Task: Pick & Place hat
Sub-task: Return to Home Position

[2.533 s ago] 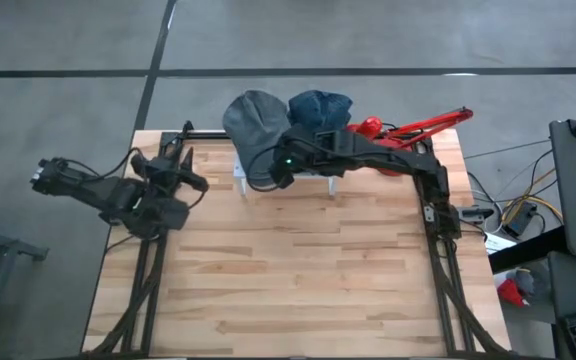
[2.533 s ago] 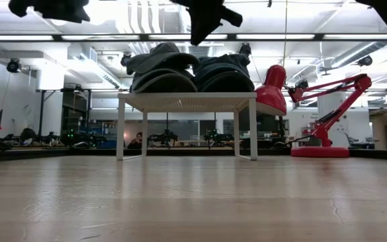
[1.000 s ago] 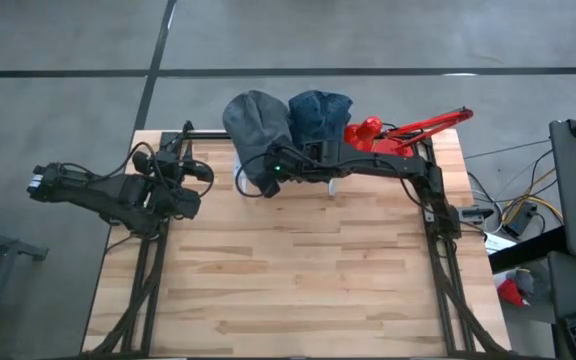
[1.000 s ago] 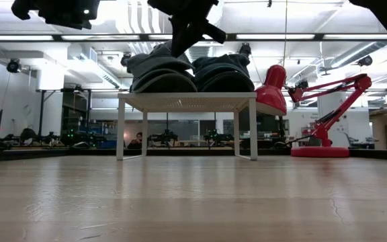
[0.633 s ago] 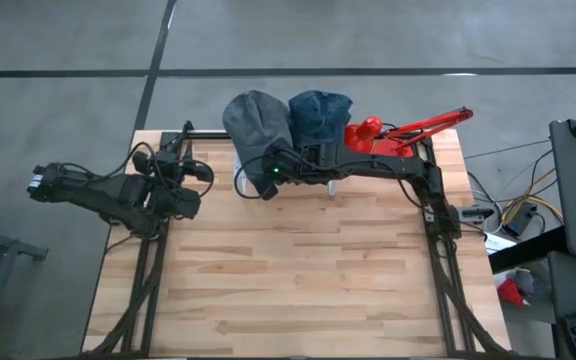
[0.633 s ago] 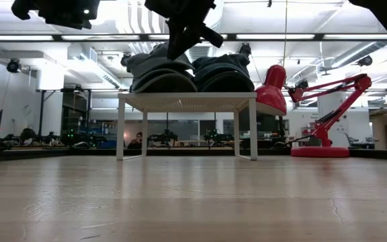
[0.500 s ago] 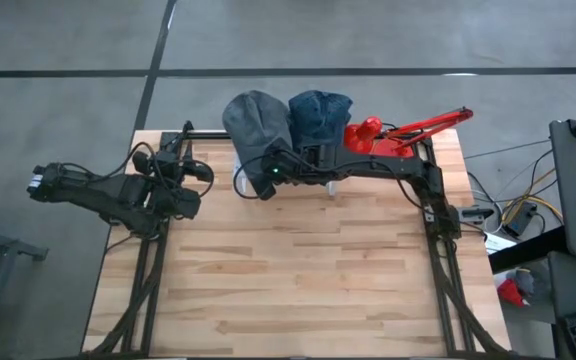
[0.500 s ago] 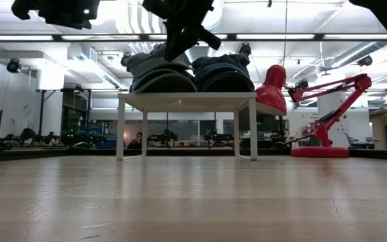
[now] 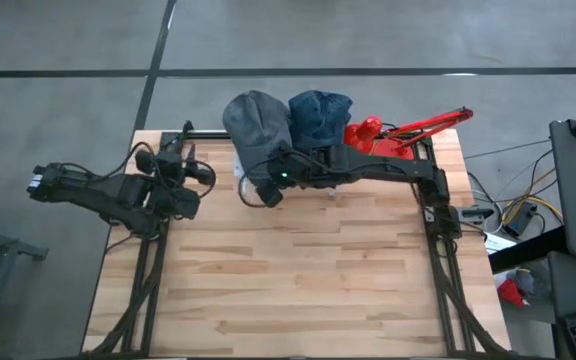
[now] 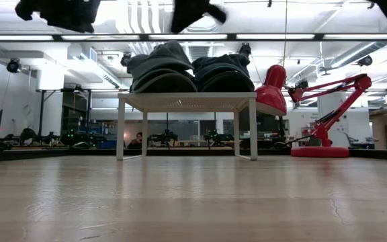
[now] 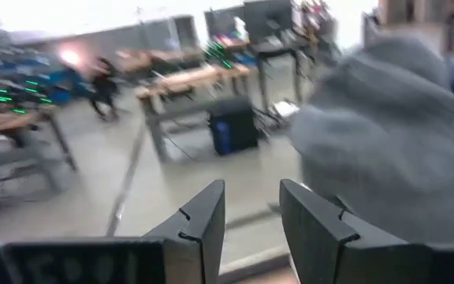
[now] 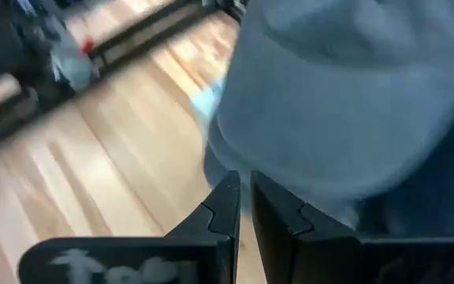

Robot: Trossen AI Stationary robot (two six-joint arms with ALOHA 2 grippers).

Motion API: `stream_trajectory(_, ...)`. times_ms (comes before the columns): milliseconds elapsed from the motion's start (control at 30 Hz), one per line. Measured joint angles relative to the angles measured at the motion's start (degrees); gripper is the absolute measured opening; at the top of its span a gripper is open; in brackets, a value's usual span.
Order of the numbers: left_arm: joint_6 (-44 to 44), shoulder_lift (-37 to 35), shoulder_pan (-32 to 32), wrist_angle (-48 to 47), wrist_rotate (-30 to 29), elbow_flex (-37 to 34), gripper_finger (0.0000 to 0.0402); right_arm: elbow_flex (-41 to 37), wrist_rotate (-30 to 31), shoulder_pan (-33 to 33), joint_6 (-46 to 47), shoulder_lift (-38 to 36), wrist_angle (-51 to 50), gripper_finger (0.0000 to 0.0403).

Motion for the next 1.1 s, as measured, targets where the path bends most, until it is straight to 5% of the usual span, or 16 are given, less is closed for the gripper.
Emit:
stream_trajectory(267,4.6,-2.6,-2.4,-0.4,17.4,0.0,0.0126,0.1,9.9,3.7,-1.2,-6.3,-25.8,0.0027)
stream_trajectory(467,6.2,-5.1,-6.5,-0.5,25.2,-0.1,0.0126,-7.5,10.4,7.0,-1.6,-13.1,-26.9,0.0027)
stream_trajectory(833,5.3,-5.1,-19.6,3.4,26.4,-1.1,0.0126,-40.5,4.5,9.9,-3.1,-32.4,3.1,0.0027)
stream_trajectory(1100,-0.6,-5.0,-25.3,6.8,21.0,-6.3,0.0126,-63.3,-0.9,9.9,-3.6,-45.2,24.7,0.0027)
